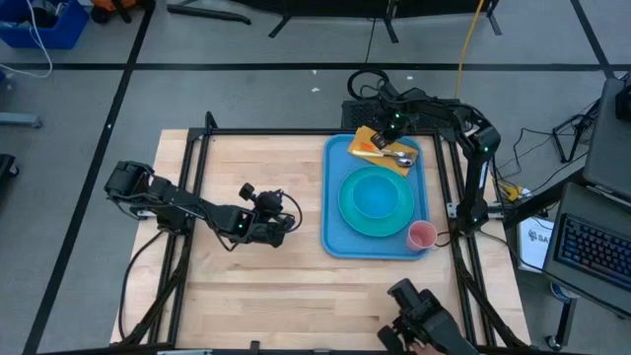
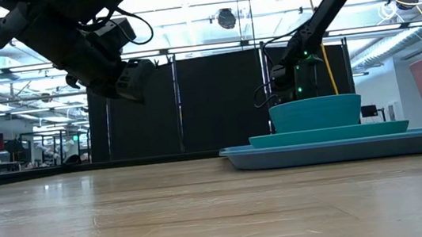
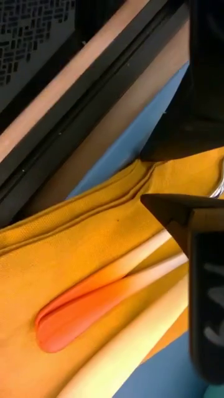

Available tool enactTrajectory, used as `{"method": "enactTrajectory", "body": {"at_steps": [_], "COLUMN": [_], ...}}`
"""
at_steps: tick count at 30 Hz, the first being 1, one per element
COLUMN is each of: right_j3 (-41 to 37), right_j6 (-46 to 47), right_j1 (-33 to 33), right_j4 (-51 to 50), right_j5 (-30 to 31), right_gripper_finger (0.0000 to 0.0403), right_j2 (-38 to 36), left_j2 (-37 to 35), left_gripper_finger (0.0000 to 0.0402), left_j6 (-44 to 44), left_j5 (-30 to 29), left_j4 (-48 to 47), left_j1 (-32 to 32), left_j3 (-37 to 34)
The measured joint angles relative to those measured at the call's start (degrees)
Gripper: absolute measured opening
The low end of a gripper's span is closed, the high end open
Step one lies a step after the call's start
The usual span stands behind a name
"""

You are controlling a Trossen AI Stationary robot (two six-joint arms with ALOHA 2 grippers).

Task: Set up tray
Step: Adjust the yellow table napkin on the blue serving tray

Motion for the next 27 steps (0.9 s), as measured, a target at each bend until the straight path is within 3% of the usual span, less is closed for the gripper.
{"method": "enactTrajectory", "body": {"at_steps": [5,13,27], "right_j3": [0.1,0.6,0.7], "right_j6": [-1.5,-3.9,-14.7], "right_j1": [0.0,0.7,5.0], "right_j4": [0.2,-0.2,-0.6], "right_j5": [-3.8,-3.7,-4.0], "right_gripper_finger": [0.0051,0.0007,0.0004], "right_j2": [2.0,3.2,3.3], "left_j2": [0.0,0.0,0.0], "left_gripper_finger": [0.0037,0.0037,0.0037], "left_j6": [0.0,0.1,0.1], "left_j5": [0.0,0.0,0.1], "left_j4": [0.0,0.0,0.0], "left_j1": [0.0,0.0,0.0], "left_j3": [0.0,0.0,0.0]}}
